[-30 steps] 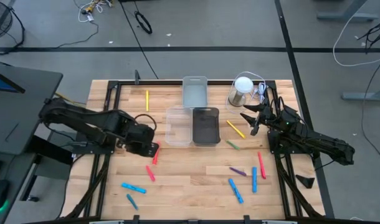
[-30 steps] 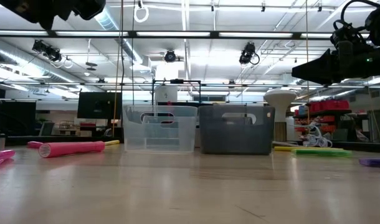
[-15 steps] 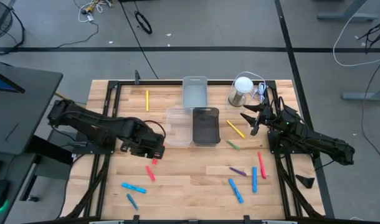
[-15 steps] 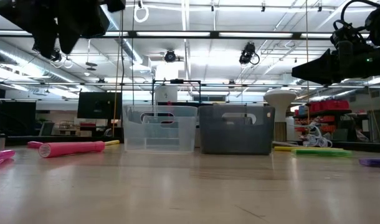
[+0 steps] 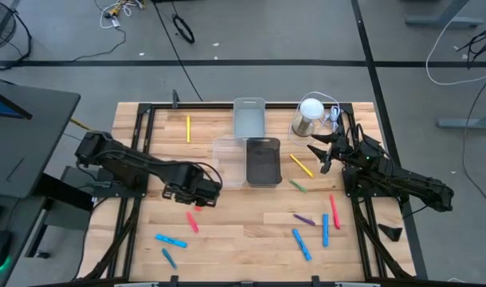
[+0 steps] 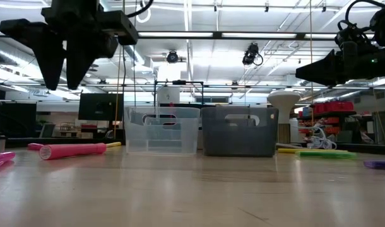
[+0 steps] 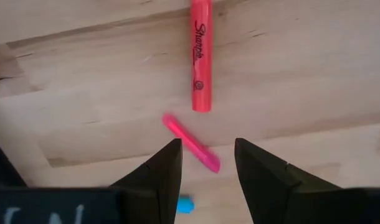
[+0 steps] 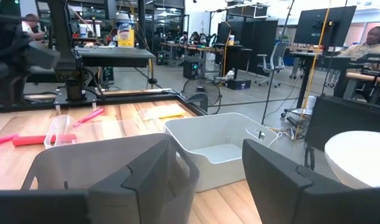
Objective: Pick & Place Markers
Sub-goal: Put the red highlighter into the transparent bin
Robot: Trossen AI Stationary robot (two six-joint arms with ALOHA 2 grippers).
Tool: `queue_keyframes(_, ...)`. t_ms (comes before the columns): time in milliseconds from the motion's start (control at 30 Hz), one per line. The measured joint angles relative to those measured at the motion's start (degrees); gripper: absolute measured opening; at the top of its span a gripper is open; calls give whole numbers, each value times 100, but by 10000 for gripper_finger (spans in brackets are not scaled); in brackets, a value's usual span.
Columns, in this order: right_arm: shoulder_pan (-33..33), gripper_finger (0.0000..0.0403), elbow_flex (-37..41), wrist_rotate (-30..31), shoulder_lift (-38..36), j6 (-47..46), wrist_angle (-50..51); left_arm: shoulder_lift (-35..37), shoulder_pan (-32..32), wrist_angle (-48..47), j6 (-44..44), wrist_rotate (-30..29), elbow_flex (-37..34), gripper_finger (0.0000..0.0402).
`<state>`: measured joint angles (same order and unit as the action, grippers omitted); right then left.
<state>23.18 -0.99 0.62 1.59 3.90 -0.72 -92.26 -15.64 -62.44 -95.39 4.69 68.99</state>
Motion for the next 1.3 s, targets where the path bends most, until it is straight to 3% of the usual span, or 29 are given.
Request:
queue_keyframes(200, 0, 208, 0, 0, 1, 0, -1, -326, 0, 269, -2, -103, -9, 154)
queue_keyframes(400, 0, 208, 0, 0, 1, 0, -1, -347, 0, 900, -165, -170, -494, 154)
queue_keyframes(667, 0, 208, 0, 0, 1, 0, -3, -347, 9, 1049, -304, -414, -853, 154)
queue_keyframes(1300, 0, 208, 0, -2, 1, 0, -7, -1120, 13, 1646, -308, -640, -857, 154)
